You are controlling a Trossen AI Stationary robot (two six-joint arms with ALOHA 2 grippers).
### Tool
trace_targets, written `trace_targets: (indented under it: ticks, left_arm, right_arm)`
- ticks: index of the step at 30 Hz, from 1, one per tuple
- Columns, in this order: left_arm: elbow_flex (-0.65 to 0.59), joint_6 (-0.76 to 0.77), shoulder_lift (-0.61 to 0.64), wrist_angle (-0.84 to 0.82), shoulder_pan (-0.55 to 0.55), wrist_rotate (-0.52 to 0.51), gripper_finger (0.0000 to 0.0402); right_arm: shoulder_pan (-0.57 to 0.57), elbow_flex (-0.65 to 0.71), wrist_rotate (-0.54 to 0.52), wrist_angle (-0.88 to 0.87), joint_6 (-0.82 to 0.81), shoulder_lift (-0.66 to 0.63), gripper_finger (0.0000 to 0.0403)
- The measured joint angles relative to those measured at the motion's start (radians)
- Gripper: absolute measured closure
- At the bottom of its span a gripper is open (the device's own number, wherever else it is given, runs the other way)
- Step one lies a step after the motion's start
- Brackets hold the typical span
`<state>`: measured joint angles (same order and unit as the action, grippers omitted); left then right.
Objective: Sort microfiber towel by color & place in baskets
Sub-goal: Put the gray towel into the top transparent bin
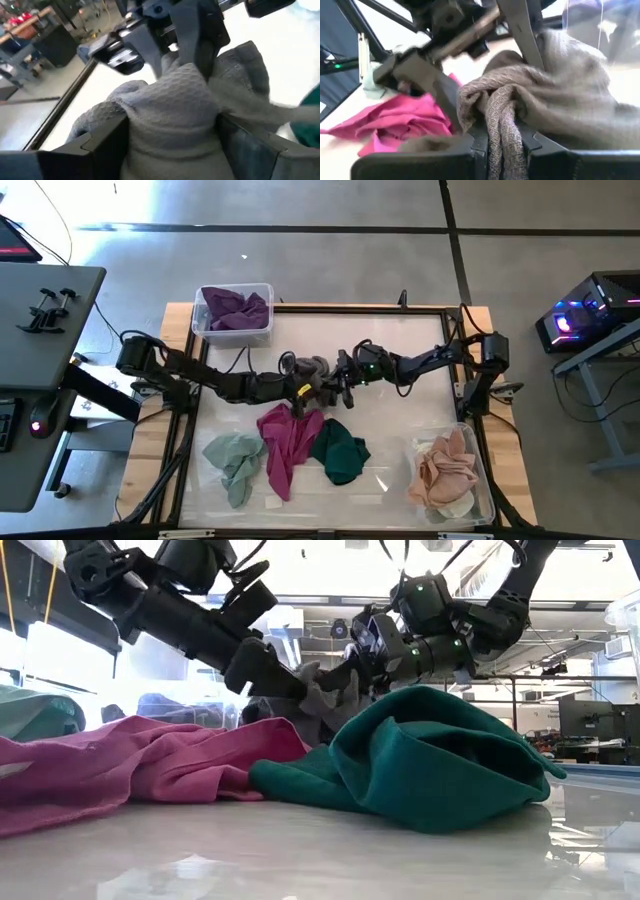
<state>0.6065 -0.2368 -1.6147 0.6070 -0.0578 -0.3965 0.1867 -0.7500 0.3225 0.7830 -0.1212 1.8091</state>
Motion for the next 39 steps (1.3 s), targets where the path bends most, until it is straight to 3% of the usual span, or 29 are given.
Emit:
trace_targets:
  ticks: [6,11,16,23,27,32,39]
  left_arm:
    - [0.001,-0.003,-0.088,0.159,0.017,0.003,0.0115]
    - [0.002,-0.051,-0.114,0.174,0.023,-0.001,0.0121]
    - [0.002,-0.054,-0.114,0.164,0.016,-0.005,0.0171]
    - [0.003,-0.053,-0.114,0.122,0.015,-0.02,0.0283]
    - [0.005,-0.074,-0.114,0.121,-0.014,-0.125,0.032]
    - [0.023,-0.119,-0.067,-0.01,-0.078,-0.298,0.0322]
    - [0.128,-0.039,0.073,-0.349,-0.149,-0.568,0.032]
  right_arm:
    - [0.001,-0.001,0.01,0.008,0.017,0.0,0.0373]
    - [0.002,-0.001,0.013,0.0,0.017,0.0,0.0373]
    - [0.0,-0.001,0.022,-0.001,0.017,0.0,0.0365]
    - [0.003,-0.001,0.035,-0.01,-0.012,-0.003,0.026]
    - [0.01,-0.003,0.015,-0.079,-0.033,-0.051,0.0214]
    - [-0.006,0.014,-0.195,-0.217,-0.004,-0.162,0.0204]
    - [-0.086,0.075,-0.482,-0.356,0.053,-0.364,0.0204]
